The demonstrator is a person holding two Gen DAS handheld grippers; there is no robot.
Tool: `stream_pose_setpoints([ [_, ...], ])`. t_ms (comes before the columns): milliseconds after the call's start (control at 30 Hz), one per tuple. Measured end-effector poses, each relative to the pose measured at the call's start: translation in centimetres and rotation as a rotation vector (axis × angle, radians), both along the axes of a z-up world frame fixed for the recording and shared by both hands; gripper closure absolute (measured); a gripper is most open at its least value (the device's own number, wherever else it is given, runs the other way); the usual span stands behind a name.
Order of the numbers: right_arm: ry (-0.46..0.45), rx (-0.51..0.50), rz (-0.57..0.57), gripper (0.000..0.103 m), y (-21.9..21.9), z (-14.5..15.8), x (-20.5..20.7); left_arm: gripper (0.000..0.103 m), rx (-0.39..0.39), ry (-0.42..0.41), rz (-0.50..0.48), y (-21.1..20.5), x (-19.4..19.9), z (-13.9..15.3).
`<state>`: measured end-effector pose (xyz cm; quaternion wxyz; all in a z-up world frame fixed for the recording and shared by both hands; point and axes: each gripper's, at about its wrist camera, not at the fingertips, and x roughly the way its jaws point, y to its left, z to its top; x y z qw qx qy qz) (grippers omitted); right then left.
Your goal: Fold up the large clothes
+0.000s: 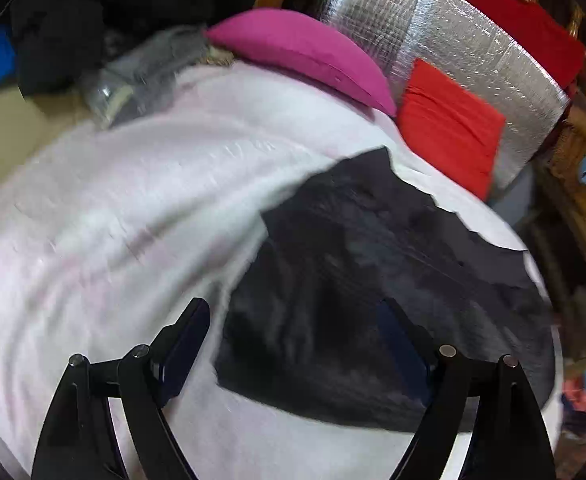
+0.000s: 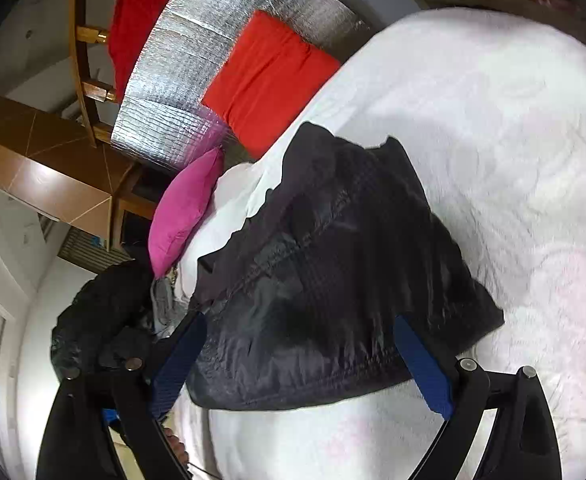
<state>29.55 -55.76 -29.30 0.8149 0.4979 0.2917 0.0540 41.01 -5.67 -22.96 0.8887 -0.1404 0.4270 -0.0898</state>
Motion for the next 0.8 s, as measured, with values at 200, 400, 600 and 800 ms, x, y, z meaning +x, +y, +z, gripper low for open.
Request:
stream_pose_setpoints([
  [200,-0.027,0.105,0.042,0.007,2.1,-0.6,-1.3,0.017,-0.164,0.099,-0.048,-1.0,-3.3,-0.7],
  [400,0.064,0.205,-0.044,0.007,4.2,-4.2,-2.3,0.017,-0.248,0.228,-0.057,-2.6,-5.3,-3.6],
  [600,0.079,0.236,-0.124,0.007,4.6,-6.3,-1.1,0.017,-0.287,0.193,0.046,-3.2,-4.0,-5.0],
  [800,0.080,0.254,-0.203,0.007,4.1,-8.1,1.3,0.016,-0.385,0.194,0.119,-3.2,-1.6,-6.8],
])
